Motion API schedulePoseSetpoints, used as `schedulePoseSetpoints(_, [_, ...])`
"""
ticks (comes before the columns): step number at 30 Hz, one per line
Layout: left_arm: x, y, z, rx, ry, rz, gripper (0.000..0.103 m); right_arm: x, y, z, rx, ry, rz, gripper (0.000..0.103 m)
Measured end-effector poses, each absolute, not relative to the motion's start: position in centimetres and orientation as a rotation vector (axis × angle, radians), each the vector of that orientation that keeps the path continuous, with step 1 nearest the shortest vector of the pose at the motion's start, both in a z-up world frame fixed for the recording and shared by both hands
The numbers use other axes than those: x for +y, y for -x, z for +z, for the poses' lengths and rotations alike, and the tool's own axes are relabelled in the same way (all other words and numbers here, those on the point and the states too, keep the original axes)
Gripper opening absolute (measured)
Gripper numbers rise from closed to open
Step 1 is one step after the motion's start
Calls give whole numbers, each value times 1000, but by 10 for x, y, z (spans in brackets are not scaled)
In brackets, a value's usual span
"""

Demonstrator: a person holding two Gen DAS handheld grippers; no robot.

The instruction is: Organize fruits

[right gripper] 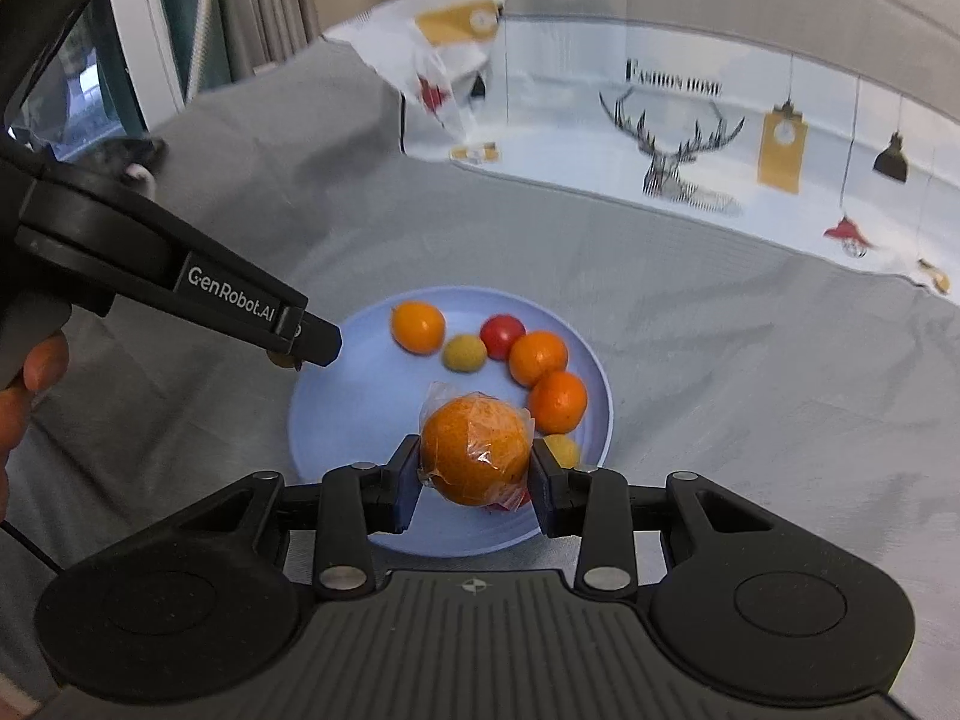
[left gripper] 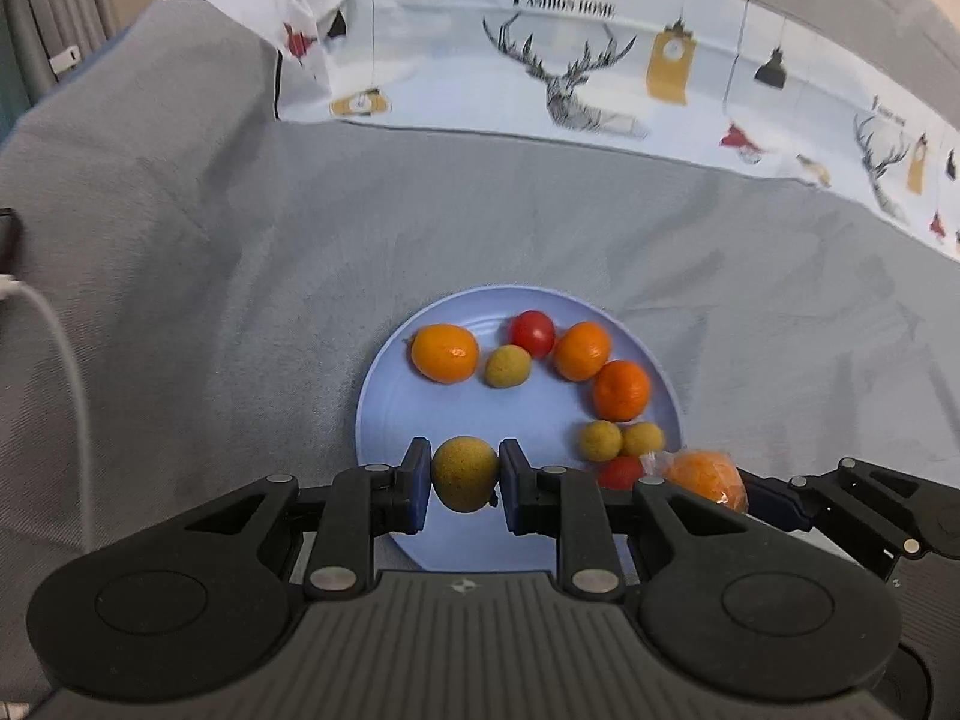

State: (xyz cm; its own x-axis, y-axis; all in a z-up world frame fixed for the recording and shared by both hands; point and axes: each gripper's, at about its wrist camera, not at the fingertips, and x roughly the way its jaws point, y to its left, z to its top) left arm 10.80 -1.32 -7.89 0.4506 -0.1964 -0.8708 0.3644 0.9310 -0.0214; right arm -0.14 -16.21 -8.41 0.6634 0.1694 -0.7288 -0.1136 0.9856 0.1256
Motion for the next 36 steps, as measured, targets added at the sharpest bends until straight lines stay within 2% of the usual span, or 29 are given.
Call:
schedulePoseSetpoints(12, [-29,-142,-117,1088,-239,-325,27,-160,-39,-119,902,-70,173,39])
schedulePoseSetpoints(13, [-29,-142,-117,1087,-241,-329,42,-160,-41,-120,905,-69,178,39])
schedulePoseSetpoints(14, [-30,-142,-115,1086,-238,-330,72,-159,-42,-121,909,-70,189,40])
schedulePoseSetpoints(16, [-27,-137,-107,1045,-208,-320,102,-158,-46,-120,909,-64,195,50])
schedulePoseSetpoints(18, [-23,-128,-96,1002,-194,-328,103,-158,-43,-113,896,-44,196,73])
schedulePoseSetpoints(21, [-20,-113,-86,1006,-196,-341,103,-158,-30,-101,872,-20,183,83])
schedulePoseSetpoints(36, [29,-4,-20,930,-83,-286,103,-150,75,-38,771,-29,99,93])
